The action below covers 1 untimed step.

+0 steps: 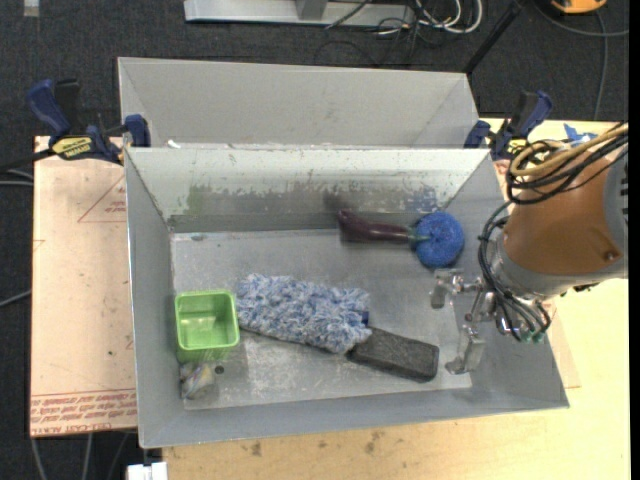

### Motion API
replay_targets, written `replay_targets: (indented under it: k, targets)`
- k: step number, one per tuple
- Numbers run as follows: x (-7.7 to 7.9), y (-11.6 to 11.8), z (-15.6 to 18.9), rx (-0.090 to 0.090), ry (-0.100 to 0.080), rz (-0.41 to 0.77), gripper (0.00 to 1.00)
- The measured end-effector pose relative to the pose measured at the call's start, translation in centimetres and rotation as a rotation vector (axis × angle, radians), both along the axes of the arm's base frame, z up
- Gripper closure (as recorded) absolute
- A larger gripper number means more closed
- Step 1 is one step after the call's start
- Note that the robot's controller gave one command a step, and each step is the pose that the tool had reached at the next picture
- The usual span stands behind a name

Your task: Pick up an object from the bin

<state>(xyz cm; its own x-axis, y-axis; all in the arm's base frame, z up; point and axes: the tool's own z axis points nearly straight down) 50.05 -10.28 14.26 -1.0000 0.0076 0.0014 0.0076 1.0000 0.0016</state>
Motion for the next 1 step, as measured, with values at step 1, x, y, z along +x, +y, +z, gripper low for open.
replay_targets:
  k: [1]
  targets:
    - [-0.44,2.64,-3.37,-0.001,-0.003,0.048,0.0]
